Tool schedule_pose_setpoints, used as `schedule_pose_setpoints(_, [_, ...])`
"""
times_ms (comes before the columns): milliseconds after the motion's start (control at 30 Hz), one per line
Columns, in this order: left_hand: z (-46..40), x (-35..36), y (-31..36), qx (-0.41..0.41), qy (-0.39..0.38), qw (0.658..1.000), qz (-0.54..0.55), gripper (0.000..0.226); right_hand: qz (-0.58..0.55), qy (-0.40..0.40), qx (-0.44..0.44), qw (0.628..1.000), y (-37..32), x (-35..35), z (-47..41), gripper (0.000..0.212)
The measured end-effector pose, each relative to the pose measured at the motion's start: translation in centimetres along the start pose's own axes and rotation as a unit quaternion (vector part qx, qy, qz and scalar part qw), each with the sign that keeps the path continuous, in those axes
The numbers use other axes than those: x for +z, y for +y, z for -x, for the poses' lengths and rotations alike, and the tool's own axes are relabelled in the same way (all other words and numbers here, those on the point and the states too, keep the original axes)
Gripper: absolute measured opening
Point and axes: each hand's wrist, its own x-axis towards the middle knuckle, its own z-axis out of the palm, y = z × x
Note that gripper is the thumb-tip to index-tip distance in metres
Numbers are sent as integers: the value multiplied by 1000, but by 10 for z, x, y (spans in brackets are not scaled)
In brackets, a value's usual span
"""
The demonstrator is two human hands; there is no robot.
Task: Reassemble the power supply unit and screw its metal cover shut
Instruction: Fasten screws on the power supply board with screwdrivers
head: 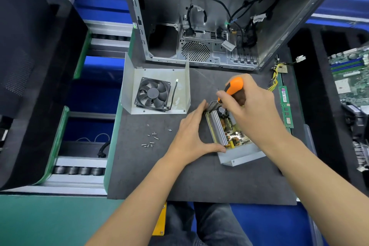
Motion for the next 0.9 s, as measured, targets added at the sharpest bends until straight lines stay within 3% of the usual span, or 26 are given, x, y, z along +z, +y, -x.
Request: schedule_pose_setpoints(900, [1, 1, 0, -8, 16, 1000, 10, 132, 41, -9, -5, 999, -4, 3, 2, 27])
